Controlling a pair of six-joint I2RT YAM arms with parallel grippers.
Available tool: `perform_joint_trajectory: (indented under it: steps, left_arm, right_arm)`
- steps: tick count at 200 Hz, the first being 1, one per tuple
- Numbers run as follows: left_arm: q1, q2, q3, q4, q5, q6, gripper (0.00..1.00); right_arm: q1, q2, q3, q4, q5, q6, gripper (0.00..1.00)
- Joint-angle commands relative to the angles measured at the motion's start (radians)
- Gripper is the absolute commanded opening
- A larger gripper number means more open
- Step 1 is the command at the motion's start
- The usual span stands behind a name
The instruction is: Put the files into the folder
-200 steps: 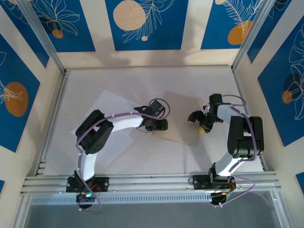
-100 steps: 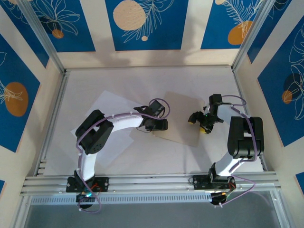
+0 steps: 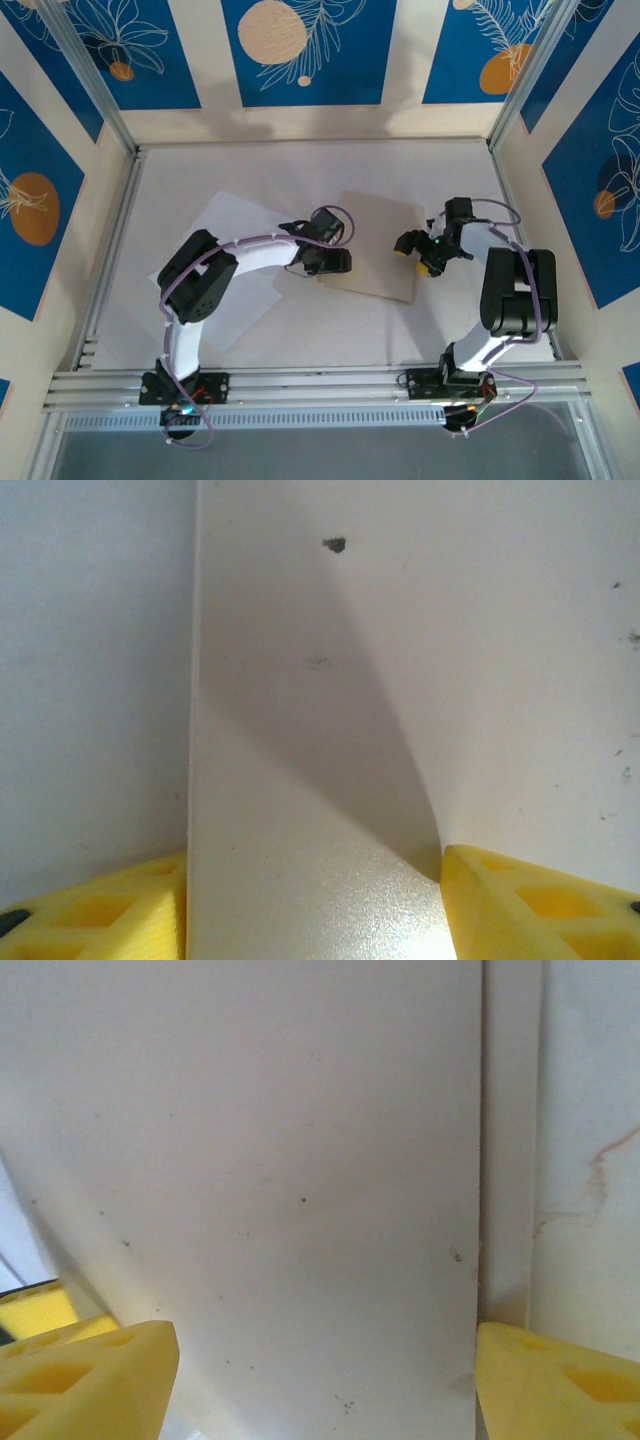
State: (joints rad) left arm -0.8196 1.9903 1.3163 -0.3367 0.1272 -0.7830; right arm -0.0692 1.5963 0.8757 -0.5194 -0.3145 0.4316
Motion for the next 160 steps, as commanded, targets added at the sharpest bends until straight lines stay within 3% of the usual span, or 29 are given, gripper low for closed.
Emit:
perform_joint_trajectory:
  steps: [1, 73, 160]
  left_arm:
    - [-0.001, 0.007, -0.008, -0.051, 0.057, -0.019, 0.61]
    - [0.002, -0.005, -0.015, -0.027, 0.100, -0.027, 0.65]
    - [0.014, -0.028, -0.051, 0.043, 0.143, -0.034, 0.65]
  right_arm:
    - [0.014, -0.070, -0.010, 0.026, -0.208, -0.005, 0.77]
    - [-0.016, -0.189, -0.047, 0.086, -0.344, 0.043, 0.77]
    - [-0.017, -0.129, -0.057, 0.163, -0.397, 0.062, 0.77]
